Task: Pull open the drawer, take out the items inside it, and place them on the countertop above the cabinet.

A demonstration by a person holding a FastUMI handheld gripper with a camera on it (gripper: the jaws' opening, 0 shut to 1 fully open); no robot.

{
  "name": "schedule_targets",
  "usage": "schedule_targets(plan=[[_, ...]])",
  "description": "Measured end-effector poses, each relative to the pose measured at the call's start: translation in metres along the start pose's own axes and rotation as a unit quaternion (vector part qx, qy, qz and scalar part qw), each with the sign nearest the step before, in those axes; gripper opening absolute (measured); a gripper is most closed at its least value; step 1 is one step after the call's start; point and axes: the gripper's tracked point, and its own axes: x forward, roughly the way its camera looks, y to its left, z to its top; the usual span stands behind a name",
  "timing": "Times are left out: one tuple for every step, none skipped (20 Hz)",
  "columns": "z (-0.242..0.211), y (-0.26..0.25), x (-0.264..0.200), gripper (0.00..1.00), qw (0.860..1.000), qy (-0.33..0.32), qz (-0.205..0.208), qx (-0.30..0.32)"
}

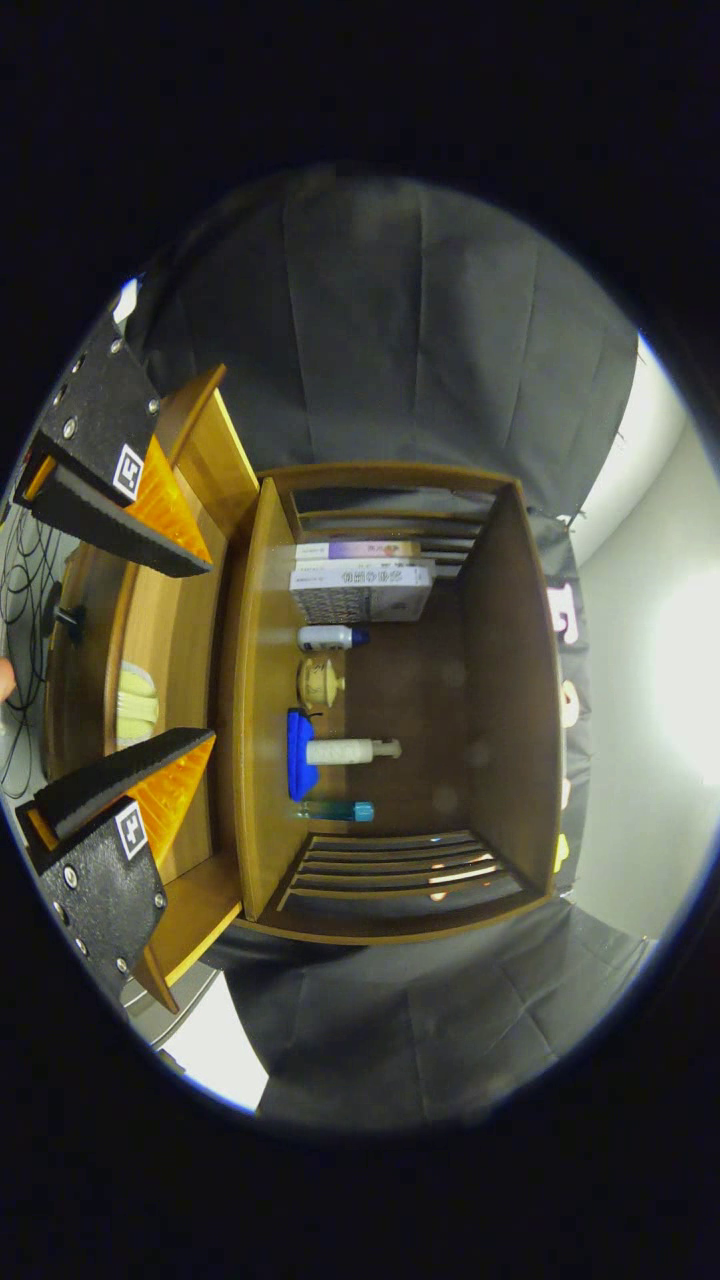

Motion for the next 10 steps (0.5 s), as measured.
schedule_targets(plan=[[0.0,-0.004,0.01,0.93,1.0,0.021,0.004,0.017],[-0.001,-0.007,0.021,0.93,0.999,0.043,0.008,0.031],[-0.005,-0.01,0.03,0.93,0.997,0.068,0.013,0.038],[-0.01,-0.013,0.04,0.93,0.994,0.095,0.018,0.042],[-0.016,-0.017,0.049,0.93,0.992,0.119,0.021,0.043],[-0.022,-0.021,0.055,0.93,0.988,0.146,0.022,0.045],[-0.028,-0.023,0.062,0.94,0.985,0.165,0.025,0.048],[-0.035,-0.026,0.067,0.94,0.981,0.186,0.022,0.045],[-0.045,-0.029,0.071,0.94,0.977,0.209,0.024,0.04],[-0.054,-0.033,0.076,0.94,0.974,0.226,0.021,0.028]])
